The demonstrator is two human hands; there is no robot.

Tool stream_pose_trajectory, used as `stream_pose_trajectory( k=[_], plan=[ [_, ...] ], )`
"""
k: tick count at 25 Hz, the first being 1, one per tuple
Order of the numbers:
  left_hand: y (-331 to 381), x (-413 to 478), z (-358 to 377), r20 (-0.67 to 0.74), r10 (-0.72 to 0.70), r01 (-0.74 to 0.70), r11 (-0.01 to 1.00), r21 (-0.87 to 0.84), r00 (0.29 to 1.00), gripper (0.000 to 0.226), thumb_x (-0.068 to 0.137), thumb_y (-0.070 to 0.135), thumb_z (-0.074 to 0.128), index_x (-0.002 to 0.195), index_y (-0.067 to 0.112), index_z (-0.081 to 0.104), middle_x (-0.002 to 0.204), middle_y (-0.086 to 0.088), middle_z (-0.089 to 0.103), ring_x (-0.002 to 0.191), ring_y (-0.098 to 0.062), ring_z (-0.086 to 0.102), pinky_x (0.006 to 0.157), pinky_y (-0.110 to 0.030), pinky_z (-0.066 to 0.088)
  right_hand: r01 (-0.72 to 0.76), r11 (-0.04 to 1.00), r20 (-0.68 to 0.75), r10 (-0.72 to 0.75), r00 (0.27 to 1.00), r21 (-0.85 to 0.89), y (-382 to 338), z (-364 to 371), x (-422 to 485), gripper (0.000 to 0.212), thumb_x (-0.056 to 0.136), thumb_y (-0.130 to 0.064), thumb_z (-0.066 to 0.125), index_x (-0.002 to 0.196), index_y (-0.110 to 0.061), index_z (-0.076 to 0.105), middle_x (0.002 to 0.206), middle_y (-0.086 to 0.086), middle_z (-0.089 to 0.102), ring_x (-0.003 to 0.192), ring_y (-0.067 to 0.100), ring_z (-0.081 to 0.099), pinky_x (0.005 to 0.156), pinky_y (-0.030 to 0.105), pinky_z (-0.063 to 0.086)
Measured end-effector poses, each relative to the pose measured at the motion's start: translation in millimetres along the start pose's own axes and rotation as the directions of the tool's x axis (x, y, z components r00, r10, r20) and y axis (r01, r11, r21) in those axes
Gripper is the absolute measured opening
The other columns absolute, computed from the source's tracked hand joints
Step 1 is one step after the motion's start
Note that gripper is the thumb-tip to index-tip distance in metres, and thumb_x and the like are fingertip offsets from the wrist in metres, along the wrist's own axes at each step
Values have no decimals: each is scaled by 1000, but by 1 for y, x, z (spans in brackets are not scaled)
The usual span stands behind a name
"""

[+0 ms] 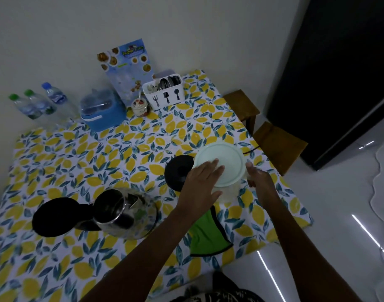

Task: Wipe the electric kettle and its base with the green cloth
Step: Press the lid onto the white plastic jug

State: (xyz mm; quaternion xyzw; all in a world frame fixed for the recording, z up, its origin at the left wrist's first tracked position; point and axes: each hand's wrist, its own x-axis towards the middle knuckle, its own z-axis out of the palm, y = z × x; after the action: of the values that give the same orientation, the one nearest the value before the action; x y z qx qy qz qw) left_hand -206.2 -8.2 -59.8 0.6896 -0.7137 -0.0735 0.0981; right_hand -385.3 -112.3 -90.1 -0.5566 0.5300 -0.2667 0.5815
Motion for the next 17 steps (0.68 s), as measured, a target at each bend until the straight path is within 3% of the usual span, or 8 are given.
stream_pose_trajectory(
  k=[5,10,15,17],
  plan=[
    [0,-33,-38,-2,-18,18,987,162,1000,99,77,53,70,152,18,16,161,-13,18,147,-38,19,113,-53,29,29,996,80,-36,996,86,-24,27,-18,95,54,-86,60,65,8,51,51,3,34,53,19,34,60,36,27],
    [-15,-80,-74,2,-192,190,974,125,981,99,85,45,66,153,26,-4,163,-15,-6,146,-47,-1,118,-59,16,71,997,157,-66,985,-23,-71,81,-37,57,77,-57,65,45,-17,41,41,-2,38,46,19,37,59,34,33],
    [-41,-118,-84,-113,-349,341,937,-80,930,102,85,46,66,153,19,-5,163,-14,-6,147,-45,-3,118,-56,12,139,956,187,-92,978,-258,-125,135,-45,50,83,-50,66,56,-10,51,59,8,53,51,15,47,49,26,40],
    [-53,-122,-85,-133,-386,373,921,-113,913,109,81,47,70,153,17,-5,162,-16,-3,146,-46,0,119,-55,13,175,950,222,-118,968,-258,-140,149,-47,43,82,-45,69,67,-5,63,76,15,65,61,15,56,59,28,46]
  ],
)
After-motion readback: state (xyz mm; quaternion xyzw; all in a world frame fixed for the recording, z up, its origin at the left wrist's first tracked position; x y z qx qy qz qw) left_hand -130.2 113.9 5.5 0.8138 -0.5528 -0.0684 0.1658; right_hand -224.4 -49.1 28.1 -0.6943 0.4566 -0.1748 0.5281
